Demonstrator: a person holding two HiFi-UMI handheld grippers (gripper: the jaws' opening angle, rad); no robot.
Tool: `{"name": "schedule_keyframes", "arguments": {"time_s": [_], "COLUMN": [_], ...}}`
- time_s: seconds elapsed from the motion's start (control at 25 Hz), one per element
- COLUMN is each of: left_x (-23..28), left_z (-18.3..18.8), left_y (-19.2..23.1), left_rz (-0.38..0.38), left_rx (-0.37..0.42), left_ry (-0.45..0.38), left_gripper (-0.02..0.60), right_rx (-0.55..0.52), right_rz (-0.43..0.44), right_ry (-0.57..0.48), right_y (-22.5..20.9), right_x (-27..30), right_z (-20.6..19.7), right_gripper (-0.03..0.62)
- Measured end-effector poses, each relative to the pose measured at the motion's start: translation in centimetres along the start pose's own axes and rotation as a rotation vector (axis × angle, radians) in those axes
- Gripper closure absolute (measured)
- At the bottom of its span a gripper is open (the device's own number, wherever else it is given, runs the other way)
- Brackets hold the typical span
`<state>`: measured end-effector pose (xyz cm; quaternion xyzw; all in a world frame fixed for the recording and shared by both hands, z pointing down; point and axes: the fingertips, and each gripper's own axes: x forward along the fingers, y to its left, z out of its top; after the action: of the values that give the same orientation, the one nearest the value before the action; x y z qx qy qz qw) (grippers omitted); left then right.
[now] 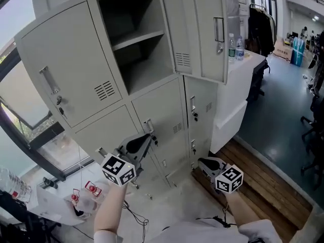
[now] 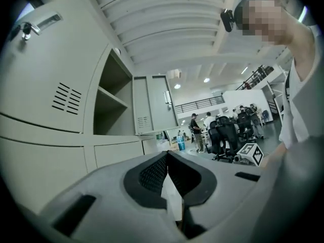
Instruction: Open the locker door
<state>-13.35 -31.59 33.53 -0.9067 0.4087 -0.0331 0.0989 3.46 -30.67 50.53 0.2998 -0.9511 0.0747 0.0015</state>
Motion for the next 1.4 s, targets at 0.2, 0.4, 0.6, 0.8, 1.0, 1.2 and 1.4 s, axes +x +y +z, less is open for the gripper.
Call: {"name": "schedule_keyframes", "arguments": {"time_s": [0.2,0.4,0.6,0.8,1.0,1.2,1.4], "left_x": [-3.9,-7.5,-10.6,-12.5,-13.6,-14.0,-14.3], "left_z": [-2.3,-4.5,-6.7,-8.9,-10.6,-11.4,-12.4], "left_y": [-0.2,-0.1,-0.3,0.3,1.3,1.7,1.8], "left_rz": [0.096,0.221,0.331,0.413,0.469,0.491,0.503], "left_rx": [0.036,0.091,0.062,0.019,-0.072,-0.095,-0.123], "left_ry": [0.015,0.038,0.020,0.015,0.004,0.010,0.028], "left_gripper": [0.572,0.572,0.574,0.572,0.572,0.572,0.572], "right_rx": [0.020,-0.021,-0.042,-0.063,-0.098,-0.094,-0.087], "right_rz": [0.045,0.057,0.054,0.030,0.023,0.016,0.001], "right_ry": [-0.035,-0.071,-0.070,-0.063,-0.070,-0.060,-0.068], "right_y": [2.3,4.0,5.3,5.8,6.6,6.7,6.6], "right_x": [2.8,4.7,6.0,7.4,8.2,8.5,8.4], "right_z": [1.0,2.4,2.2,1.5,1.0,0.7,0.8], "right_gripper": [0.579,0.579,0.579,0.579,0.582,0.581,0.581]}}
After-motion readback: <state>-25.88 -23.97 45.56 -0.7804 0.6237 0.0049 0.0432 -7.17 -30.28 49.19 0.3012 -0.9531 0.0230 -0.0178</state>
